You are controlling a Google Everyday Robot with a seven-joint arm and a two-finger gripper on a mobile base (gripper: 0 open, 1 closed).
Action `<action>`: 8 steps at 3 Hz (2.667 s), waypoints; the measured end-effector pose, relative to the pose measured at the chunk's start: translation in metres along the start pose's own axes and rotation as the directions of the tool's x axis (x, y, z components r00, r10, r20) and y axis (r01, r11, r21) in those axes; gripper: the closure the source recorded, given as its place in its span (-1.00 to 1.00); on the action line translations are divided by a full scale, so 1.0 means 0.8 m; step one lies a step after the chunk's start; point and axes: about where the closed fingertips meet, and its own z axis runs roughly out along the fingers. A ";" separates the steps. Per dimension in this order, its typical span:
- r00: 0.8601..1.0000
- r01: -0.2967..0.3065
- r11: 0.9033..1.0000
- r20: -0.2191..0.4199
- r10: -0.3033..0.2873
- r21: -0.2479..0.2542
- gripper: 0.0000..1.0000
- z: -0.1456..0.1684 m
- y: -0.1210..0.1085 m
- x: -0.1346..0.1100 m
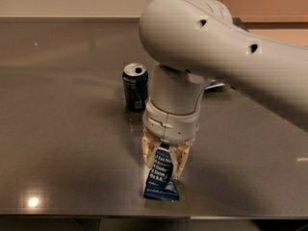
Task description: Move rxbar blueberry near blue chip bag
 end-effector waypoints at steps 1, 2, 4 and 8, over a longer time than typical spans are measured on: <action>0.984 -0.168 0.979 -0.047 0.174 0.112 1.00 -0.054 -0.014 0.041; 0.936 -0.315 0.921 -0.083 0.341 0.231 1.00 -0.110 -0.022 0.088; 0.778 -0.533 0.742 -0.108 0.619 0.406 1.00 -0.190 0.007 0.196; 0.584 -0.700 0.552 -0.083 0.808 0.452 1.00 -0.168 0.091 0.300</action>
Offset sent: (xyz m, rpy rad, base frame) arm 0.1425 -0.0415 0.1146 0.1383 -0.2252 -0.6154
